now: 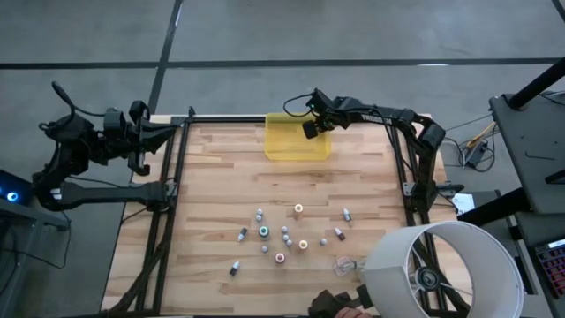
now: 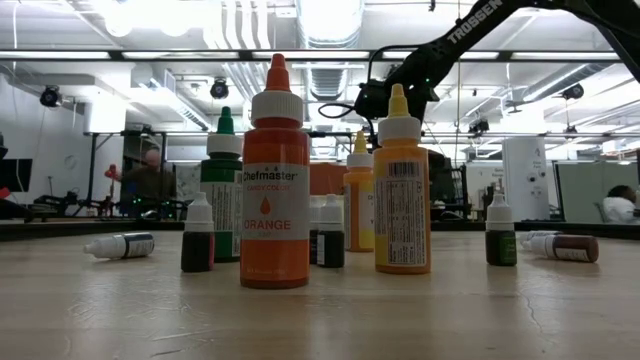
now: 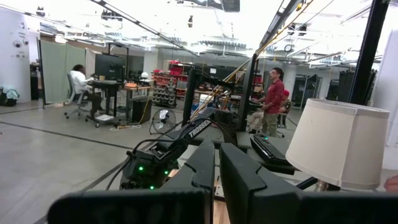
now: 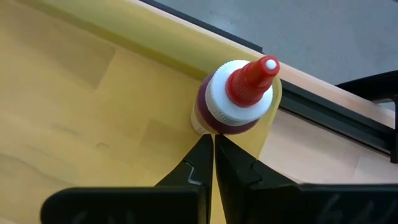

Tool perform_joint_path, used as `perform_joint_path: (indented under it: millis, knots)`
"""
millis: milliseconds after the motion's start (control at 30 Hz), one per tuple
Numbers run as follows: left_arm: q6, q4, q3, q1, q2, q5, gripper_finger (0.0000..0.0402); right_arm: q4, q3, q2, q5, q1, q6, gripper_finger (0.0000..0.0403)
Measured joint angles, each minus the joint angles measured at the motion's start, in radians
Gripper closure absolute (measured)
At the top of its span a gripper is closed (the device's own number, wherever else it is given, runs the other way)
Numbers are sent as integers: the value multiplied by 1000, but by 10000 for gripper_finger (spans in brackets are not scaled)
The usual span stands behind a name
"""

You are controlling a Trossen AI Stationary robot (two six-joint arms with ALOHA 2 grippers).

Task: Pick & Place food coloring
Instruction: Put the large red food coloring bottle into the yellow bin, then put the top large yellow food coloring bottle into the yellow bin

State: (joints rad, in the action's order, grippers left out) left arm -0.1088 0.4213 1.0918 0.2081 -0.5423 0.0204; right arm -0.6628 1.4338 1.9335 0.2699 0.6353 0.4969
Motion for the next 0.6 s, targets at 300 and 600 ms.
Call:
perform_joint_path:
  millis: [300, 600]
  knots:
    - [0, 0, 0, 0, 0, 0, 401, -3, -1, 0, -37, 0, -1, 394]
    - [0, 0, 0, 0, 0, 0, 401, -31, -1, 0, -99, 0, 0, 394]
